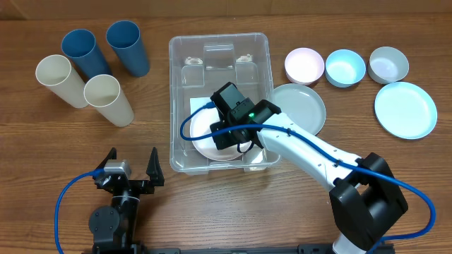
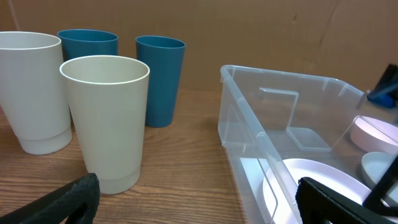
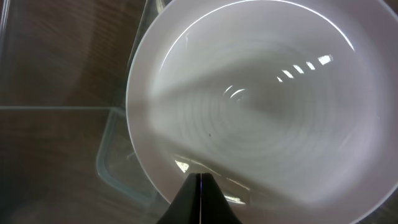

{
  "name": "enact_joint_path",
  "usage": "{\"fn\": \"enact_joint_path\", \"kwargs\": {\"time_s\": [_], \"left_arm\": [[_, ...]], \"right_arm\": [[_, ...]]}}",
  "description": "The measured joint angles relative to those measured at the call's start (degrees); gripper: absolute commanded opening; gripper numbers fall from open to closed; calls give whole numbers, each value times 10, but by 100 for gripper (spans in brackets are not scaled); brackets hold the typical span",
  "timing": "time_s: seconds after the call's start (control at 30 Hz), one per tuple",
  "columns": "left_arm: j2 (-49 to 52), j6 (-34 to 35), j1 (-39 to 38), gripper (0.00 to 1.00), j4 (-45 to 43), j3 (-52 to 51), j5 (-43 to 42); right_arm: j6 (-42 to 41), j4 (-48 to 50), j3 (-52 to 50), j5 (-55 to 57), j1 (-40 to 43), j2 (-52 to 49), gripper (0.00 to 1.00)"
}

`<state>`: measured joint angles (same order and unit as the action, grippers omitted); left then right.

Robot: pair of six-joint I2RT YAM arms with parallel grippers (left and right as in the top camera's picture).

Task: Pack container
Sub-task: 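Open the right gripper and lift away from the plate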

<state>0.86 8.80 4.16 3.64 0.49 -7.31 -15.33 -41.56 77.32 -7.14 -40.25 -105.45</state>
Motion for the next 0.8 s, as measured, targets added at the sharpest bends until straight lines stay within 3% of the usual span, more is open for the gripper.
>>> {"fn": "enact_joint_path", "kwargs": {"time_s": [0.07,0.13,0.37,0.53,0.7,0.8], "left_arm": [[0,0,0,100,0,0,0],[0,0,0,100,0,0,0],[0,0,0,100,0,0,0],[0,0,0,100,0,0,0],[0,0,0,100,0,0,0],[0,0,0,100,0,0,0]], "right_arm": [[20,58,0,5,2,-1,36],[31,104,1,19,4,-1,51],[45,177,5,56,31,-30,51],[65,90,74,15,123,-89,52],[107,59,176,0,117,-108,51],[115,58,183,-6,110,-133,50]]}}
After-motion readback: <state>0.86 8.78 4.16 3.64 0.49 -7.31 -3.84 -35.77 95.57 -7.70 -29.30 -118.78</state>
